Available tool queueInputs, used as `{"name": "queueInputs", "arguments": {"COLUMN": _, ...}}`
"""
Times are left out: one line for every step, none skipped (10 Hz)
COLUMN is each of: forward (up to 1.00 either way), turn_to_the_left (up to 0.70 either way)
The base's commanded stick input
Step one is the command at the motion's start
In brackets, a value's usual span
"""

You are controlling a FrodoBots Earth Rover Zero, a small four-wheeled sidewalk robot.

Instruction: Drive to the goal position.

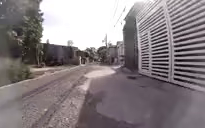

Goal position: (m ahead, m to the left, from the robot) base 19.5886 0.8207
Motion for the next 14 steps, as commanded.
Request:
{"name": "queueInputs", "arguments": {"forward": 0.85, "turn_to_the_left": 0.0}}
{"name": "queueInputs", "arguments": {"forward": 0.85, "turn_to_the_left": 0.0}}
{"name": "queueInputs", "arguments": {"forward": 0.85, "turn_to_the_left": 0.0}}
{"name": "queueInputs", "arguments": {"forward": 0.85, "turn_to_the_left": 0.0}}
{"name": "queueInputs", "arguments": {"forward": 0.85, "turn_to_the_left": 0.0}}
{"name": "queueInputs", "arguments": {"forward": 0.85, "turn_to_the_left": 0.0}}
{"name": "queueInputs", "arguments": {"forward": 0.85, "turn_to_the_left": 0.0}}
{"name": "queueInputs", "arguments": {"forward": 0.85, "turn_to_the_left": 0.0}}
{"name": "queueInputs", "arguments": {"forward": 0.85, "turn_to_the_left": 0.0}}
{"name": "queueInputs", "arguments": {"forward": 0.85, "turn_to_the_left": 0.0}}
{"name": "queueInputs", "arguments": {"forward": 0.85, "turn_to_the_left": 0.0}}
{"name": "queueInputs", "arguments": {"forward": 0.85, "turn_to_the_left": 0.0}}
{"name": "queueInputs", "arguments": {"forward": 0.85, "turn_to_the_left": 0.0}}
{"name": "queueInputs", "arguments": {"forward": 0.85, "turn_to_the_left": 0.0}}
